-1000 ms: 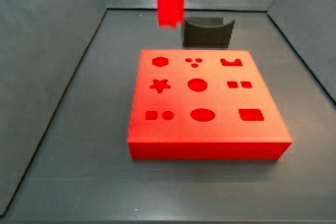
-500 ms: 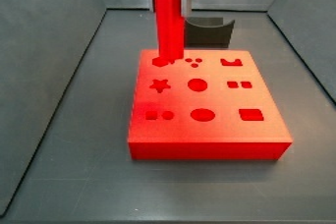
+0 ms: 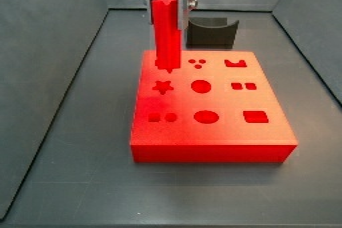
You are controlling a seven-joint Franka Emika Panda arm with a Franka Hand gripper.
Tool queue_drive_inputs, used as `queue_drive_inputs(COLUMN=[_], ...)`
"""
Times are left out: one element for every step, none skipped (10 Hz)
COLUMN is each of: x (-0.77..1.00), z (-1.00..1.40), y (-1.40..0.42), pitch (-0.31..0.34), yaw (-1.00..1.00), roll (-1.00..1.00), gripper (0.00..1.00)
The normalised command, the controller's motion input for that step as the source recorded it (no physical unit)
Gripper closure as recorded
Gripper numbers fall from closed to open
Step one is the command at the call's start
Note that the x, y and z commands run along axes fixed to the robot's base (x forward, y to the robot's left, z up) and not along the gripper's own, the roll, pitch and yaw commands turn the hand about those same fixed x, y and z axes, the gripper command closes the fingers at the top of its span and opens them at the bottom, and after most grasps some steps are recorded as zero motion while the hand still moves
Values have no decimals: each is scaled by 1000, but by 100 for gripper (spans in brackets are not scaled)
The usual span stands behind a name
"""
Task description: Insert the star object.
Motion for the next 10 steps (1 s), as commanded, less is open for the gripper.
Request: queue_drive_inputs(x=[0,0,123,234,226,146,109,0,-109,-154], z=[0,-29,-343,-446,-383,-269,-197,-120,-89,-134], y=[0,0,26,63,51,11,0,0,0,63], pitch=[17,0,13,81,109,86,73,34,3,0], yaw=[-123,0,-257,-429,-397,-340,-271,-211,-151,-17], roll=[39,10,0,0,4,0,0,0,9,31], gripper=[100,100,100,100,100,100,100,100,100,100])
